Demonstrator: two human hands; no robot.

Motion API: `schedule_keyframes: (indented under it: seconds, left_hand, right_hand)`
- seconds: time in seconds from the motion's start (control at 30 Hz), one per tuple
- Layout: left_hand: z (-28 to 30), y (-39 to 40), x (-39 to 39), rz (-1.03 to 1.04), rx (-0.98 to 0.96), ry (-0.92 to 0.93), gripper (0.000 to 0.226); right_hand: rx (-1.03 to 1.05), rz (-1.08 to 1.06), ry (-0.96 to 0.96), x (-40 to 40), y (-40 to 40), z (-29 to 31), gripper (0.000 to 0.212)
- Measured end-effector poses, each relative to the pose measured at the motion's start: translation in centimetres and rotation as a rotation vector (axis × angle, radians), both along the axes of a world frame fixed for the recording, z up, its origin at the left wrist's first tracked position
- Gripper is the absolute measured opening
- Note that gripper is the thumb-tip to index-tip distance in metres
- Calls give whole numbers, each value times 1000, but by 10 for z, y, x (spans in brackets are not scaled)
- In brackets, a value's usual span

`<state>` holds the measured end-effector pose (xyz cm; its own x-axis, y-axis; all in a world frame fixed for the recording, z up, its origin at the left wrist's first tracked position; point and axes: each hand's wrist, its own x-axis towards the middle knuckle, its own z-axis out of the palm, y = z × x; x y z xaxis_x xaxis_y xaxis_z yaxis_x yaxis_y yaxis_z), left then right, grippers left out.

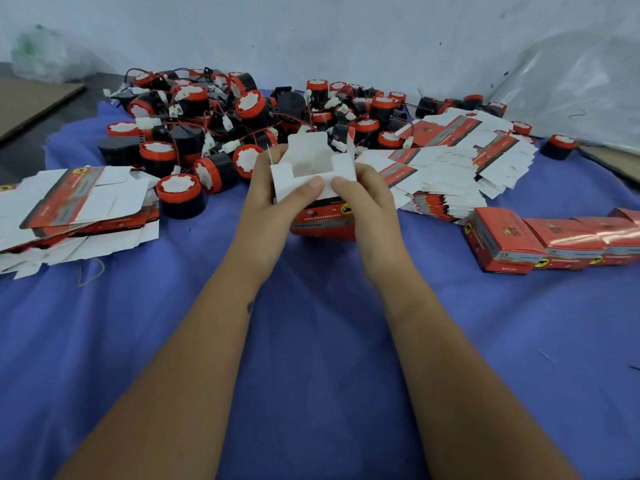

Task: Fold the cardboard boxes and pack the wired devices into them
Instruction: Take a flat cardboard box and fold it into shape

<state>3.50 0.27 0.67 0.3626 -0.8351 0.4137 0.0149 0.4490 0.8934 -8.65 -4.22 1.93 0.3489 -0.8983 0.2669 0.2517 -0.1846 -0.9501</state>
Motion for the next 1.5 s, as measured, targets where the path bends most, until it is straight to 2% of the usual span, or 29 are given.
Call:
schedule_keyframes:
  seconds: [0.13, 0.23, 0.4, 0.5, 0.57, 0.67, 0.73, 0.8, 0.87, 1.03, 1.1, 1.27, 1.4, 1.43, 1.5]
  left_hand:
    - [1, -2, -7, 27, -56, 2, 32]
    - [0, -3, -7, 3, -4, 10, 27]
    - [4, -3, -11, -90, 59, 75, 44]
    - [5, -3, -12, -25, 106, -9, 28]
    - [2, -3, -13, 25, 115, -92, 40]
    - [2, -3, -15, 64, 131, -83, 50]
    - [3, -4, -14, 104, 142, -35, 52]
    - [4, -4, -13, 136, 153, -11, 49]
    - [4, -4, -13, 142, 166, -7, 47]
    - [5, -4, -13, 123, 173, -54, 48]
    - [2, -6, -12, 110, 128, -76, 49]
    - [0, -5, -13, 10, 104, -108, 25]
    - [3, -4, -14, -77, 119, -9, 44]
    - [5, -4, -14, -62, 139, 1, 41]
    - [5, -4, -13, -21, 182, -43, 22]
  right_hand:
    - [17, 33, -58, 0, 0, 1, 20]
    - [22, -8, -29, 0, 0, 0, 17]
    - [44, -102, 4, 0, -3, -1, 27]
    - [11, -128, 33, 3, -3, -2, 26]
    - [-11, -122, 71, 4, -2, -4, 30]
    - [-34, -90, 89, 6, -3, -8, 25]
    - [16, 24, -15, 8, -1, -8, 13]
    - [142, 131, -164, 9, -1, -8, 25]
    - [239, 113, -213, 8, -4, -7, 35]
    - [104, 73, -1, 6, -8, -6, 14]
    - [78, 59, 44, 5, -9, -7, 19]
    - [19, -6, 31, 2, -10, -9, 20]
    - [-7, -12, 47, -1, -9, -11, 18]
    - [1, 10, 36, -1, -9, -12, 18]
    - [80, 57, -24, -1, -8, -11, 22]
